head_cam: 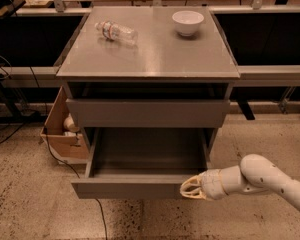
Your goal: Close middle drawer
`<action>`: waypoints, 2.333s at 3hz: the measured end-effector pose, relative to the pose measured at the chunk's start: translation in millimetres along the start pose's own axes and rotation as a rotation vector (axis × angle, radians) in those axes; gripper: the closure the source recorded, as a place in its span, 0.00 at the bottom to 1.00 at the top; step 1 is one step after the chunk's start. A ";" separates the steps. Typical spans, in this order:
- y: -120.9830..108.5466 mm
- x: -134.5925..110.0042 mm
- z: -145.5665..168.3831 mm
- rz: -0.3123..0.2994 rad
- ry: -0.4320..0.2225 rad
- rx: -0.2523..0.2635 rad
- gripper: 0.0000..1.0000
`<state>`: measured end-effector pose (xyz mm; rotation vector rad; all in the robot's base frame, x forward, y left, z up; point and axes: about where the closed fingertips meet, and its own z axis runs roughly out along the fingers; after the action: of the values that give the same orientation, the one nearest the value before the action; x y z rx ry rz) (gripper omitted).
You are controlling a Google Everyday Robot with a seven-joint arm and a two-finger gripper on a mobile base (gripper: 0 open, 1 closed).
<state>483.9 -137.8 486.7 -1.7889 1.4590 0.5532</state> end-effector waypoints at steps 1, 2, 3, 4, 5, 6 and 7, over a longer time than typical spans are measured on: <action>3.8 23.4 8.5 0.034 -0.019 0.051 1.00; 8.7 47.3 12.7 0.053 -0.032 0.123 1.00; 11.1 64.2 17.7 0.057 -0.053 0.170 1.00; 0.5 80.4 29.9 0.034 -0.085 0.227 1.00; -30.4 92.9 54.3 -0.010 -0.139 0.298 1.00; -54.4 97.1 68.5 -0.038 -0.169 0.340 1.00; -78.5 96.5 79.4 -0.037 -0.183 0.411 1.00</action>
Offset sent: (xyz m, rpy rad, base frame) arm 0.0058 -0.0368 -0.0581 0.0786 -0.0610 -0.1738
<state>593.8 -132.5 388.4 -1.4024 1.3012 0.3556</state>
